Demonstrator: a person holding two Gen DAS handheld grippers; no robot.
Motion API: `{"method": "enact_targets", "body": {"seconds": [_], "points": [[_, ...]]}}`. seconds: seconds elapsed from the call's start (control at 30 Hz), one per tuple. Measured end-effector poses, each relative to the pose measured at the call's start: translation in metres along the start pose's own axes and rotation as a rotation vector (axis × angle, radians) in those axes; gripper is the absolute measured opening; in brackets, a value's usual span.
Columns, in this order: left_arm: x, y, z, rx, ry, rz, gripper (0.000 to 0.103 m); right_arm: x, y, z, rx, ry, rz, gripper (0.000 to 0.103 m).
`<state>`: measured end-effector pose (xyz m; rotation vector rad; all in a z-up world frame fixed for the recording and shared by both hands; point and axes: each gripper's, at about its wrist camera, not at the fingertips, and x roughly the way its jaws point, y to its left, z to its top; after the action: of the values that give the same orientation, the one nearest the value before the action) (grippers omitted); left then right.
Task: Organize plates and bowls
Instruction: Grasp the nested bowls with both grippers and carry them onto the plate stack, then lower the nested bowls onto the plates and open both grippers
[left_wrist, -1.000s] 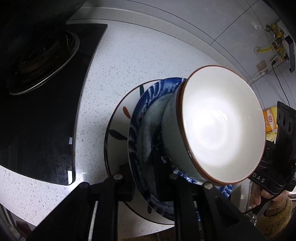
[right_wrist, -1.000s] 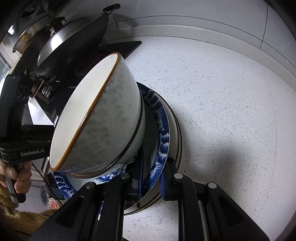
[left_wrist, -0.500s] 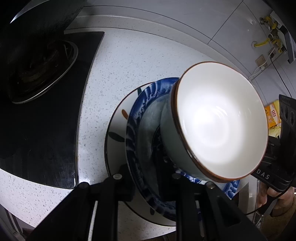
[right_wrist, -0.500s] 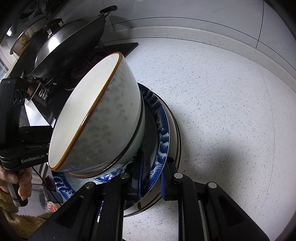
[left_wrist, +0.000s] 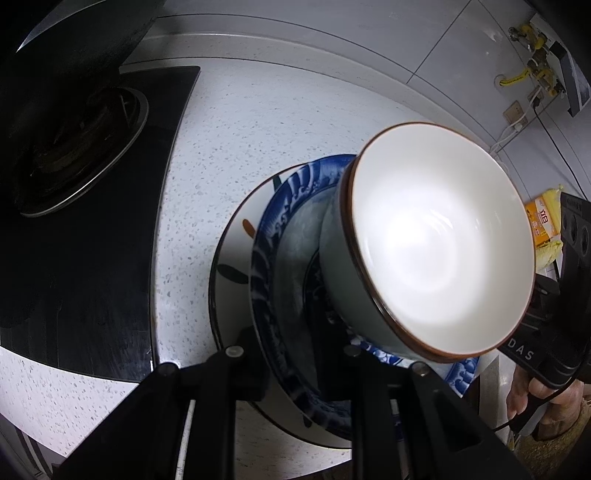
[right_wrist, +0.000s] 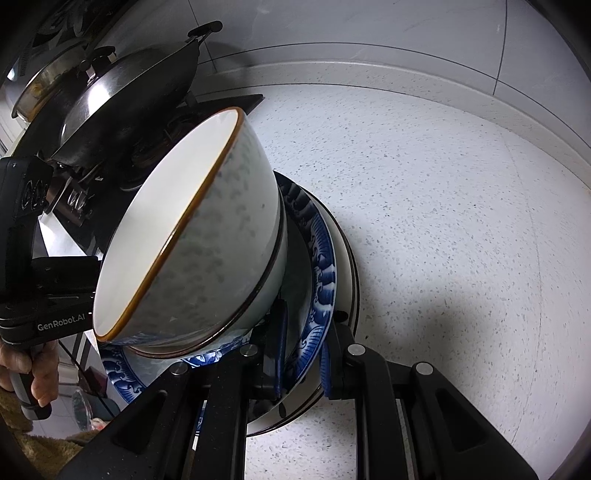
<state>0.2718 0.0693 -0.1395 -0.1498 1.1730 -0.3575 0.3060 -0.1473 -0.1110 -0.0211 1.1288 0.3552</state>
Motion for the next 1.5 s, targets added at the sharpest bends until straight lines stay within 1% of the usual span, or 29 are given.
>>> {"method": "enact_targets", "body": {"seconds": [0.13,0.23,0.3,0.4,0.47,0.5,0.53,0.57,0.7,0.8,0.83,0.93,1.03,1.23,1.5], "points": [[0.000,0.001,0.000,-0.003,-0.005,-0.002,0.019,-0.001,0.005,-0.003,0.014,-0.014,-0.021,0.015],[-0.001,0.002,-0.001,-0.005,-0.014,-0.001,0.019,-0.002,0.003,-0.005,0.036,-0.021,-0.011,0.015],[-0.006,0.000,-0.002,-0.011,-0.044,0.014,0.019,-0.006,0.002,-0.005,0.034,-0.035,-0.016,0.015],[-0.018,-0.002,0.001,-0.010,-0.100,0.049,0.021,-0.013,0.002,-0.003,0.016,-0.052,-0.029,0.018],[-0.027,-0.002,0.002,-0.015,-0.131,0.087,0.029,-0.016,0.001,-0.002,0.008,-0.060,-0.033,0.022],[-0.029,-0.001,0.002,-0.017,-0.139,0.098,0.031,-0.018,0.001,-0.001,0.004,-0.067,-0.040,0.023],[-0.032,-0.001,0.002,-0.023,-0.147,0.111,0.034,-0.020,0.000,-0.001,-0.001,-0.074,-0.052,0.028],[-0.034,0.000,0.001,-0.032,-0.153,0.118,0.035,-0.023,0.000,-0.001,-0.003,-0.084,-0.061,0.031],[-0.048,0.003,-0.006,-0.063,-0.204,0.144,0.035,-0.034,0.000,-0.005,-0.012,-0.120,-0.094,0.041],[-0.058,0.003,-0.014,-0.073,-0.231,0.152,0.040,-0.045,0.000,-0.009,-0.011,-0.162,-0.110,0.050],[-0.060,0.004,-0.017,-0.084,-0.237,0.152,0.043,-0.049,0.001,-0.010,-0.012,-0.176,-0.114,0.051],[-0.068,0.004,-0.027,-0.111,-0.253,0.162,0.044,-0.060,0.005,-0.014,-0.025,-0.212,-0.120,0.052],[-0.077,0.003,-0.040,-0.144,-0.267,0.157,0.044,-0.071,0.011,-0.020,-0.042,-0.243,-0.127,0.057],[-0.098,-0.005,-0.062,-0.174,-0.304,0.171,0.044,-0.087,0.021,-0.035,-0.083,-0.284,-0.149,0.061],[-0.120,-0.019,-0.094,-0.197,-0.329,0.204,0.044,-0.097,0.023,-0.056,-0.079,-0.321,-0.132,0.062]]}}
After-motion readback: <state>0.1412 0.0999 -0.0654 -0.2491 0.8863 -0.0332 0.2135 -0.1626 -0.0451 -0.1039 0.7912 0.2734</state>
